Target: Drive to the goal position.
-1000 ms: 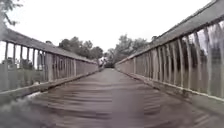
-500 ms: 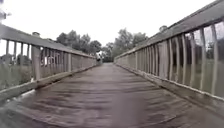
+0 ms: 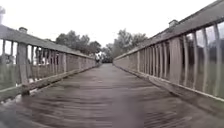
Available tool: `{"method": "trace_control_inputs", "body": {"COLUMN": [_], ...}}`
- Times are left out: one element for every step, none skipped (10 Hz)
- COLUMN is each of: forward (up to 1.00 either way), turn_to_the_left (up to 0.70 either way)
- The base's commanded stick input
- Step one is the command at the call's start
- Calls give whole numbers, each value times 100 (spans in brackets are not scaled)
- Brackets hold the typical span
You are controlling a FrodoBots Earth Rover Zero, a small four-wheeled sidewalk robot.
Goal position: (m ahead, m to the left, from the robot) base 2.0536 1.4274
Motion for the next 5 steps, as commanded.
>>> {"method": "trace_control_inputs", "body": {"forward": [70,70,70,70,70], "turn_to_the_left": [0,0,0,0,0]}}
